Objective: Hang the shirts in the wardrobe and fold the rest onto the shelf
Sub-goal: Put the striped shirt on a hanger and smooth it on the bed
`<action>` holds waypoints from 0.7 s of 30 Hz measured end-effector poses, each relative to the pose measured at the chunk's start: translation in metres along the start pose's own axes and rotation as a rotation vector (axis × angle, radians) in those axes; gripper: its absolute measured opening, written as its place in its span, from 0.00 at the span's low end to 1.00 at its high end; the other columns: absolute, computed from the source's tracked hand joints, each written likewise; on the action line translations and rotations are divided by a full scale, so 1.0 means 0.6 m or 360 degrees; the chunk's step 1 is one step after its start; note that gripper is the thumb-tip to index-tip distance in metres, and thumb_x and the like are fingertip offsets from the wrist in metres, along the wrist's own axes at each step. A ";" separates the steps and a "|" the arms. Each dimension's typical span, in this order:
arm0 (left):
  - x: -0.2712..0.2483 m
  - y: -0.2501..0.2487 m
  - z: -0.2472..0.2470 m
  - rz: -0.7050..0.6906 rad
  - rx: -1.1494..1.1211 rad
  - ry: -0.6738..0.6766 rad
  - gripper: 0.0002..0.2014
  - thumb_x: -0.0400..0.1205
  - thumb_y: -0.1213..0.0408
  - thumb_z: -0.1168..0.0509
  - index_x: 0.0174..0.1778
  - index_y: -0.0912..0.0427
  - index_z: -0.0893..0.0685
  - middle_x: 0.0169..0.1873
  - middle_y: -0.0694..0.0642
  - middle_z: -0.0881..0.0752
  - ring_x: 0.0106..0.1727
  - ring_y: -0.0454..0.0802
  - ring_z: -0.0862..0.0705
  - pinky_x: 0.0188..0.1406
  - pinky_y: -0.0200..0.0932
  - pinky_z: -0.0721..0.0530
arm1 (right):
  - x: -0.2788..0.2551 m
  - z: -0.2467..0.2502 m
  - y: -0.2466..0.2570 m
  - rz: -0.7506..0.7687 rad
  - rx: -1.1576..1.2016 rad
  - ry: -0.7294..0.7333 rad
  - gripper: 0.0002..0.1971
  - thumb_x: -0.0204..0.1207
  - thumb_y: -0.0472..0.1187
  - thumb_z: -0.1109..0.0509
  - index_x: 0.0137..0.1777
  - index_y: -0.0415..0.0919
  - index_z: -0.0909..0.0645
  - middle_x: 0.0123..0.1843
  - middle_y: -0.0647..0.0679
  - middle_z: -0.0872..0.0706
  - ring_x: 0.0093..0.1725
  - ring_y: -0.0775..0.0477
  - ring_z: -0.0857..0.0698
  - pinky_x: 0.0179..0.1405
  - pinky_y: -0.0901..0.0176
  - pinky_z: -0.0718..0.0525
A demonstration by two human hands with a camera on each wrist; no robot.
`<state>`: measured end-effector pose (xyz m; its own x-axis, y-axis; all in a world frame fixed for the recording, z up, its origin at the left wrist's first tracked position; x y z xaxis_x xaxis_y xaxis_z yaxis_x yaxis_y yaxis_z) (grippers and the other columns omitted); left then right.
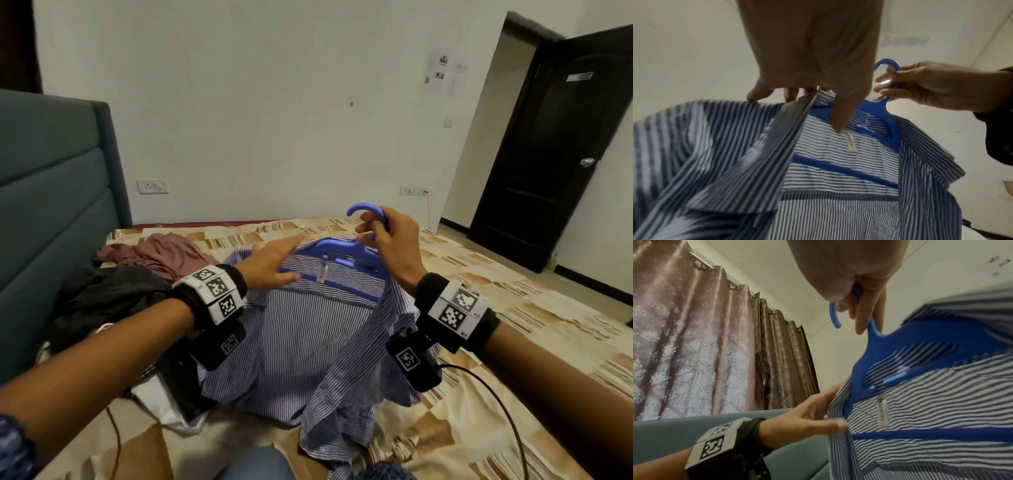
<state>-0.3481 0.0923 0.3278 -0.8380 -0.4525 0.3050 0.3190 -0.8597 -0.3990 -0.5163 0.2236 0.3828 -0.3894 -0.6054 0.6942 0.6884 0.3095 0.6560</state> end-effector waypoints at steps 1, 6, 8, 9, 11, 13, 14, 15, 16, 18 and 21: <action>-0.002 0.005 0.007 0.0031 -0.0150 -0.0086 0.32 0.83 0.61 0.36 0.81 0.60 0.42 0.77 0.62 0.33 0.76 0.57 0.32 0.75 0.51 0.33 | 0.002 0.002 0.000 -0.0007 0.0021 0.0009 0.09 0.83 0.31 0.40 0.55 0.31 0.18 0.41 0.41 0.14 0.40 0.41 0.12 0.44 0.57 0.10; -0.006 0.025 0.028 0.0047 0.0434 -0.0311 0.22 0.83 0.52 0.41 0.70 0.59 0.26 0.64 0.61 0.18 0.63 0.59 0.20 0.62 0.54 0.27 | 0.000 0.007 0.002 0.0031 0.0057 0.0019 0.09 0.83 0.32 0.39 0.55 0.31 0.18 0.43 0.40 0.14 0.42 0.43 0.12 0.46 0.58 0.11; 0.001 0.013 0.021 0.0188 0.0717 -0.0287 0.16 0.87 0.60 0.48 0.68 0.60 0.27 0.59 0.63 0.16 0.58 0.62 0.19 0.58 0.53 0.28 | -0.007 0.003 0.003 0.0048 0.0099 0.0033 0.08 0.82 0.33 0.38 0.54 0.32 0.18 0.42 0.39 0.13 0.42 0.42 0.11 0.45 0.58 0.11; 0.007 0.003 0.018 0.0278 0.0779 -0.0301 0.17 0.88 0.63 0.50 0.71 0.61 0.30 0.59 0.64 0.17 0.57 0.63 0.19 0.58 0.53 0.27 | -0.011 -0.002 0.005 0.0070 0.0101 0.0056 0.08 0.82 0.33 0.38 0.53 0.31 0.18 0.42 0.39 0.13 0.42 0.42 0.11 0.45 0.58 0.11; 0.022 -0.017 0.015 0.0401 0.0817 -0.0353 0.19 0.88 0.65 0.52 0.75 0.64 0.36 0.58 0.65 0.17 0.58 0.64 0.19 0.59 0.54 0.26 | -0.017 -0.014 0.008 0.0130 0.0066 0.0124 0.08 0.82 0.33 0.37 0.53 0.31 0.17 0.41 0.40 0.12 0.41 0.41 0.11 0.44 0.57 0.10; 0.035 -0.029 0.007 0.0382 0.0753 -0.0359 0.20 0.88 0.63 0.51 0.75 0.65 0.37 0.60 0.65 0.18 0.59 0.63 0.19 0.60 0.56 0.25 | -0.017 -0.020 0.010 0.0161 0.0062 0.0147 0.07 0.82 0.33 0.36 0.50 0.34 0.17 0.39 0.40 0.12 0.40 0.40 0.11 0.43 0.55 0.10; 0.038 -0.030 0.000 0.0327 0.0668 -0.0336 0.20 0.88 0.61 0.52 0.75 0.64 0.36 0.60 0.64 0.18 0.58 0.63 0.19 0.61 0.58 0.24 | -0.015 -0.020 0.010 0.0165 0.0062 0.0134 0.06 0.82 0.34 0.36 0.49 0.35 0.17 0.39 0.39 0.12 0.39 0.40 0.11 0.42 0.55 0.10; 0.039 -0.032 -0.008 0.0249 0.0539 -0.0301 0.21 0.88 0.58 0.53 0.75 0.63 0.36 0.59 0.63 0.18 0.58 0.63 0.19 0.61 0.61 0.24 | -0.011 -0.018 0.008 0.0160 0.0051 0.0115 0.06 0.82 0.34 0.36 0.49 0.35 0.17 0.39 0.39 0.12 0.39 0.42 0.11 0.42 0.56 0.10; 0.039 -0.030 -0.015 0.0168 0.0376 -0.0263 0.23 0.88 0.54 0.56 0.77 0.61 0.36 0.58 0.63 0.18 0.58 0.63 0.19 0.62 0.62 0.25 | -0.008 -0.015 0.005 0.0147 0.0037 0.0097 0.07 0.82 0.35 0.36 0.49 0.35 0.17 0.39 0.39 0.12 0.38 0.44 0.11 0.41 0.59 0.11; 0.037 -0.019 -0.019 0.0041 0.0039 -0.0214 0.28 0.87 0.48 0.60 0.81 0.58 0.40 0.66 0.64 0.21 0.66 0.61 0.22 0.68 0.60 0.27 | -0.003 -0.004 0.000 0.0111 0.0031 0.0085 0.07 0.82 0.35 0.37 0.51 0.34 0.17 0.41 0.39 0.12 0.36 0.52 0.12 0.40 0.64 0.12; 0.030 0.007 -0.004 0.0018 -0.0232 -0.0206 0.38 0.81 0.36 0.62 0.81 0.58 0.44 0.78 0.60 0.34 0.78 0.55 0.34 0.78 0.59 0.38 | -0.002 0.015 -0.002 0.0072 0.0096 0.0099 0.06 0.82 0.34 0.38 0.51 0.38 0.19 0.42 0.40 0.12 0.38 0.49 0.12 0.42 0.63 0.11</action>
<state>-0.3628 0.0811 0.3298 -0.7679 -0.4965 0.4047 0.2525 -0.8153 -0.5211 -0.5224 0.2307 0.3836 -0.3186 -0.6336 0.7051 0.6655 0.3802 0.6423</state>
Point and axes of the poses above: each hand's wrist, its own x-axis towards the middle knuckle, its own z-axis out of the back of the hand, y = z × x, the point moved 3 cm from there along x, towards the middle knuckle
